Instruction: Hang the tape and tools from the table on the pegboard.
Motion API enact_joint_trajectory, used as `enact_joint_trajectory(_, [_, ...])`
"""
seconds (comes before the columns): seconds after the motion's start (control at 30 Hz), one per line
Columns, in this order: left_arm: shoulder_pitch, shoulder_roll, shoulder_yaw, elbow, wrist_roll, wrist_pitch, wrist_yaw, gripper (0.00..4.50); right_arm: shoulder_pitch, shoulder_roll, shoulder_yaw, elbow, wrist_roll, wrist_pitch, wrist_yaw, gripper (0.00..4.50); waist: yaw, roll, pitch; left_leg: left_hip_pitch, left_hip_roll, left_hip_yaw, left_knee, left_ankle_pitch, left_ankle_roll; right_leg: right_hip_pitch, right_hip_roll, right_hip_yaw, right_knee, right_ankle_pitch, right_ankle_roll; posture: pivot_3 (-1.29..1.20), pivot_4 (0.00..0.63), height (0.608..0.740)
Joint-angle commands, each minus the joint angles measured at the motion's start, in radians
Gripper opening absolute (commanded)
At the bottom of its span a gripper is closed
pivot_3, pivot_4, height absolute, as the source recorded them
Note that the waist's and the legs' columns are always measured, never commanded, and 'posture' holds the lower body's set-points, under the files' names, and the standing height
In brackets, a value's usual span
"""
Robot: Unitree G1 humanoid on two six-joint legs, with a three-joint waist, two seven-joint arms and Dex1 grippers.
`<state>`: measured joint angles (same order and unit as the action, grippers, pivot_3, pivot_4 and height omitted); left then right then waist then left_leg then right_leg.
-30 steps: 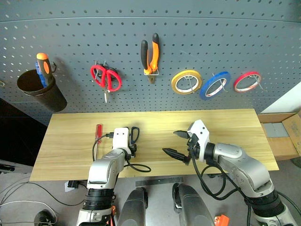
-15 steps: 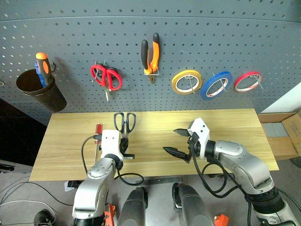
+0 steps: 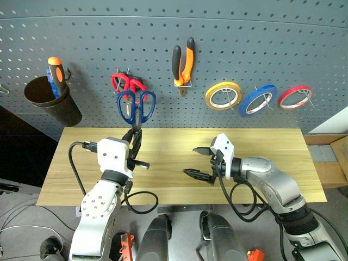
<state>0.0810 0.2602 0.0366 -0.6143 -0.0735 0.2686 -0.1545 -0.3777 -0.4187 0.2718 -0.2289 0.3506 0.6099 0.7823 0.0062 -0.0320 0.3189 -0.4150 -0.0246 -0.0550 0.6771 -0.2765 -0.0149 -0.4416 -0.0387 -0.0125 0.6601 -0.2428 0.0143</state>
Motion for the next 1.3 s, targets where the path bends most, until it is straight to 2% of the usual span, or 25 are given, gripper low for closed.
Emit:
enact_joint_trajectory(0.03, [0.006, -0.001, 0.003, -0.064, -0.003, -0.032, -0.012, 0.36, -0.016, 0.008, 0.011, 0.001, -0.009, -0.040, 0.024, 4.50, 0.002, 0.000, 0.000, 0.000, 0.000, 0.000, 0.000, 0.000, 0.000, 0.000, 0.000, 0.000, 0.000, 0.000, 0.000, 0.07, 0.256, 0.740])
enact_joint_trajectory(0.2, [-0.023, -0.003, 0.038, -0.062, -0.035, -0.005, -0.018, 0.36, -0.025, 0.018, 0.013, 0.016, -0.021, -0.051, 0.034, 4.50, 0.006, 0.000, -0.002, 0.000, 0.000, -0.001, 0.002, 0.000, 0.001, 0.000, 0.000, 0.000, 0.003, 0.001, -0.001, 0.07, 0.253, 0.740])
enact_joint_trajectory(0.77, [-0.025, -0.002, 0.040, -0.064, -0.039, 0.001, -0.019, 0.36, -0.025, 0.020, 0.012, 0.019, -0.022, -0.054, 0.036, 4.50, 0.014, -0.001, -0.012, 0.001, 0.000, -0.001, 0.003, 0.001, 0.000, 0.000, 0.000, 0.000, 0.004, 0.002, -0.002, 0.07, 0.253, 0.740])
enact_joint_trajectory(0.83, [-0.113, 0.027, 0.135, -0.037, -0.169, 0.082, -0.054, 0.36, -0.031, 0.014, 0.021, 0.033, -0.036, -0.065, 0.042, 4.50, 0.016, -0.002, -0.015, 0.001, 0.000, 0.000, 0.003, 0.001, 0.000, 0.000, 0.000, 0.000, 0.005, 0.002, -0.002, 0.07, 0.237, 0.740])
enact_joint_trajectory(0.9, [-0.158, 0.047, 0.186, -0.030, -0.233, 0.129, -0.071, 0.36, -0.034, 0.013, 0.026, 0.042, -0.043, -0.072, 0.047, 4.50, 0.017, -0.003, -0.016, 0.001, 0.001, -0.002, 0.003, 0.001, 0.000, 0.000, 0.001, -0.002, 0.006, 0.003, -0.004, 0.07, 0.236, 0.740])
enact_joint_trajectory(1.3, [-0.173, 0.068, 0.208, -0.048, -0.330, 0.229, -0.093, 0.36, -0.042, 0.029, 0.028, 0.057, -0.060, -0.080, 0.058, 4.50, 0.017, -0.006, -0.023, 0.004, 0.001, -0.001, 0.003, 0.004, -0.003, 0.002, 0.002, 0.000, 0.006, 0.006, -0.003, 0.08, 0.235, 0.740])
